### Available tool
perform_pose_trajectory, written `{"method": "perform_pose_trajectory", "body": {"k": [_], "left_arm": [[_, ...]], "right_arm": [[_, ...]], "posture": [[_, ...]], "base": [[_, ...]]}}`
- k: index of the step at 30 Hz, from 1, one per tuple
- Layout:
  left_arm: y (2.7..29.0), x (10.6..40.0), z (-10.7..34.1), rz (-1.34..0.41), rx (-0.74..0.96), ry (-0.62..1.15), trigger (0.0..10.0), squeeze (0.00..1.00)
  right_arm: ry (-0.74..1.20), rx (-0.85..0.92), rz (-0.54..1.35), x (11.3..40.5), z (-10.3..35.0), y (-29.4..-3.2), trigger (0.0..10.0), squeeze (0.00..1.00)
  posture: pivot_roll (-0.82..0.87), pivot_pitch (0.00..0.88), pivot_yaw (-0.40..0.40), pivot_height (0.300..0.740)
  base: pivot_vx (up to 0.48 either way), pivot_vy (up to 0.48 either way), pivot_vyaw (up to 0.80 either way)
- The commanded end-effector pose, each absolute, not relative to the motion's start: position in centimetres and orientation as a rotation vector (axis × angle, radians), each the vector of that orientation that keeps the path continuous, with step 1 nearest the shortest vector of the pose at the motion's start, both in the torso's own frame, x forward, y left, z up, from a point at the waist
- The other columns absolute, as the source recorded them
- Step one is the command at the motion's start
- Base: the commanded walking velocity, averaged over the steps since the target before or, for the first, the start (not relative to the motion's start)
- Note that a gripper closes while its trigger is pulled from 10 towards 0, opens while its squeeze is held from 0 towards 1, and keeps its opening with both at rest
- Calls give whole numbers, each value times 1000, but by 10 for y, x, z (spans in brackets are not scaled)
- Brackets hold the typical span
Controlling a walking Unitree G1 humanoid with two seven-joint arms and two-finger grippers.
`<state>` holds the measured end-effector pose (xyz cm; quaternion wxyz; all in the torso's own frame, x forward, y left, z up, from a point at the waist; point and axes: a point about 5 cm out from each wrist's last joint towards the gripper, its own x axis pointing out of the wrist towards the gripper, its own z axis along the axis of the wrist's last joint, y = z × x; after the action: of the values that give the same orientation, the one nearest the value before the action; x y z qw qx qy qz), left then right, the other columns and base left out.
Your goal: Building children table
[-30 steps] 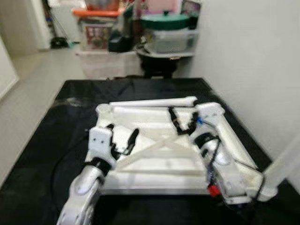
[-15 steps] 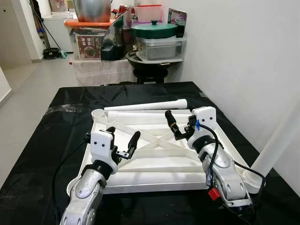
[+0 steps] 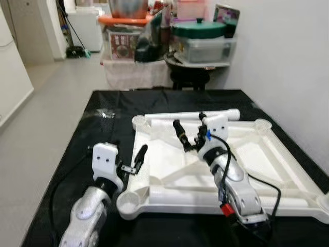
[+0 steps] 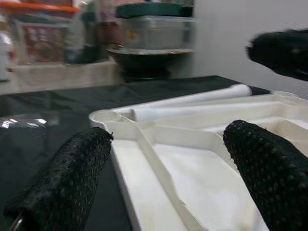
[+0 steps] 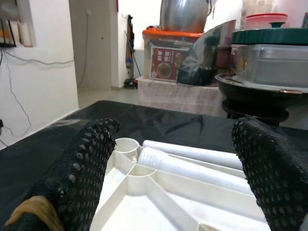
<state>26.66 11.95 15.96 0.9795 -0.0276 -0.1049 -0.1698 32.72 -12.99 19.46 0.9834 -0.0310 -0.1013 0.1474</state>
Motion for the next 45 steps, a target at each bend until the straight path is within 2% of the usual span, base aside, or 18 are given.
{"method": "perform_pose_trajectory", "body": {"k": [1,4,6,11,20,24,26,29,36,45], "left_arm": [[111,257,157,-435,-89,-166,10000,0],[111,253,156,-467,-124,-139,10000,0],[113,240,153,-529,-168,-80,10000,0],[124,217,145,-551,-315,36,10000,0],[125,214,145,-566,-407,77,10000,0],[126,215,140,-556,-464,162,10000,0],[131,216,132,-504,-561,260,10000,0],[134,211,125,-497,-570,356,10000,0],[133,197,125,-544,-557,447,10000,0],[132,208,127,-557,-587,491,10000,0]], "right_arm": [[-210,-67,286,328,195,-132,10000,0],[-207,-67,282,329,195,-133,10000,0],[-187,-62,264,330,193,-136,10000,0],[-165,-54,245,332,192,-141,10000,0],[-199,-91,256,334,197,-139,10000,0],[-198,-91,254,334,197,-140,10000,0],[-197,-97,249,334,197,-142,10000,0],[-194,-100,245,334,197,-144,10000,0],[-191,-105,247,336,196,-143,10000,0],[-194,-99,248,336,197,-141,10000,0]], "posture": [[93,0,-50,740],[93,0,-49,740],[94,0,-49,740],[101,0,-50,740],[104,0,-57,740],[101,0,-55,740],[93,0,-49,740],[96,0,-49,740],[110,0,-52,740],[103,0,-44,740]], "base": [[0,0,0],[0,0,0],[0,0,0],[0,0,-435],[0,0,-178],[0,0,0],[0,0,0],[0,0,0],[0,0,0],[0,0,0]]}}
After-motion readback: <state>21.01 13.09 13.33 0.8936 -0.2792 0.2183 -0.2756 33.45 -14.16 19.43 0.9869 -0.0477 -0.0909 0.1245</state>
